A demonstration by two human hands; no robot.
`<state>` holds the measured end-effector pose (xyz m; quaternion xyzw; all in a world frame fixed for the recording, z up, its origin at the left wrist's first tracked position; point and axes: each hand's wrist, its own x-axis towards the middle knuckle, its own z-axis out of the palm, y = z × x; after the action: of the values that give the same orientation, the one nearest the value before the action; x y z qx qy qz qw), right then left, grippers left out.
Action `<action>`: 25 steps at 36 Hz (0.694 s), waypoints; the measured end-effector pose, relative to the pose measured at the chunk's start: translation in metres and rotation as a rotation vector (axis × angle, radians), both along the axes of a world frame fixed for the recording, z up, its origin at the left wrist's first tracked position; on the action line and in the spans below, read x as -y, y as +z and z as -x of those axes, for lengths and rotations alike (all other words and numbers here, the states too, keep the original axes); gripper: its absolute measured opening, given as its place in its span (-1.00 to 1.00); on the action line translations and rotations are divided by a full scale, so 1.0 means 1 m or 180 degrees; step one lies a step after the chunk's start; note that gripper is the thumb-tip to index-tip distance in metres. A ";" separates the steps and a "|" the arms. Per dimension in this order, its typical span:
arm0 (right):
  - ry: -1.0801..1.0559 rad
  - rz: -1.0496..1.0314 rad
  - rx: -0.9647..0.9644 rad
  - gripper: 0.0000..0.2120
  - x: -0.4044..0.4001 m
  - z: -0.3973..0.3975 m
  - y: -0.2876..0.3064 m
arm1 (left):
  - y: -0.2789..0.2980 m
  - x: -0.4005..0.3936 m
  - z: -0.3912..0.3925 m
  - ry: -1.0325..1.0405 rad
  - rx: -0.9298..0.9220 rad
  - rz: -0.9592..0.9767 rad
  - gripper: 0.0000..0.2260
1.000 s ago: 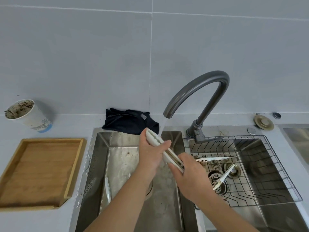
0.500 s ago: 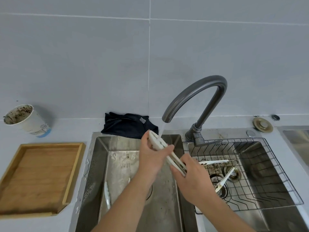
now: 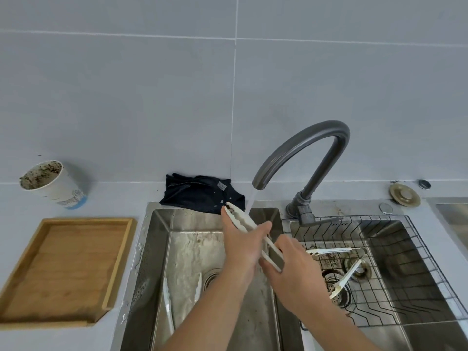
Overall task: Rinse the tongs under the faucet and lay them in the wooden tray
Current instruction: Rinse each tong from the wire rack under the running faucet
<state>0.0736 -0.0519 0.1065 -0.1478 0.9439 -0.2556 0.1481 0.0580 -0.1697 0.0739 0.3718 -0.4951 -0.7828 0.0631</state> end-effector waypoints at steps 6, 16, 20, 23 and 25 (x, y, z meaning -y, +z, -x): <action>-0.0716 0.1404 0.1074 -0.77 -0.002 -0.002 0.000 | 0.005 0.007 0.006 0.0327 -0.0345 -0.0377 -0.49; -0.1174 0.1663 0.2397 -0.62 -0.001 0.011 0.003 | 0.005 0.022 0.010 0.0186 -0.0170 -0.0743 -0.58; -0.0773 0.1234 0.1705 -0.74 -0.007 0.012 0.001 | 0.004 0.026 0.007 -0.0005 0.0044 -0.0123 -0.37; -0.0439 0.0798 0.1031 -0.87 -0.004 0.009 -0.001 | 0.001 0.021 0.002 -0.0358 0.0177 0.0651 0.03; -0.0339 0.0512 0.0696 -0.86 0.001 0.008 -0.003 | 0.000 0.017 0.000 -0.0593 0.0114 0.0791 0.11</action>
<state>0.0660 -0.0526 0.1038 -0.0801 0.9051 -0.3524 0.2240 0.0582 -0.1866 0.0743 0.3275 -0.6215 -0.7112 0.0269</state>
